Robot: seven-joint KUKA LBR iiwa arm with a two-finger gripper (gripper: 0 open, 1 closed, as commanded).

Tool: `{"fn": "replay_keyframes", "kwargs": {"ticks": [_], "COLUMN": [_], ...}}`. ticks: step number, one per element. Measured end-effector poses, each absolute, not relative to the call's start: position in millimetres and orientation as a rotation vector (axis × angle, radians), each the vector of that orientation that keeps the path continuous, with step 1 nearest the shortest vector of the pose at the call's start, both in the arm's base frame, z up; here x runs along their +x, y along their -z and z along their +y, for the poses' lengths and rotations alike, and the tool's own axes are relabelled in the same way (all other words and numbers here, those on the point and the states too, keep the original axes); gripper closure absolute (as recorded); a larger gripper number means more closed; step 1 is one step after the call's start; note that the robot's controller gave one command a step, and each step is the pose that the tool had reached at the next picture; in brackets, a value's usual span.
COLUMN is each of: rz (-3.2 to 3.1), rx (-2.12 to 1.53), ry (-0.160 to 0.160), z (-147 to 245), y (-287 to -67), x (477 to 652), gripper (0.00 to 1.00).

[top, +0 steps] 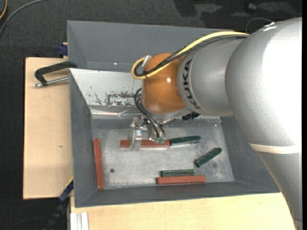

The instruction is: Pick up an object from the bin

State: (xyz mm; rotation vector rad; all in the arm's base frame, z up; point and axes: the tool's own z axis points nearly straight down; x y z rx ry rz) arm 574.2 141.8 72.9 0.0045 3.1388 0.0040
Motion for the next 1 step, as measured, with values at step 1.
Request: {"fn": "replay_keyframes", "kwargs": {"ticks": [1], "rz": [3.126], "rx": [0.042], "ry": [-0.012], "z": [194.8], "y": [-262.3], "x": [559.6], "gripper": [1.0]}}
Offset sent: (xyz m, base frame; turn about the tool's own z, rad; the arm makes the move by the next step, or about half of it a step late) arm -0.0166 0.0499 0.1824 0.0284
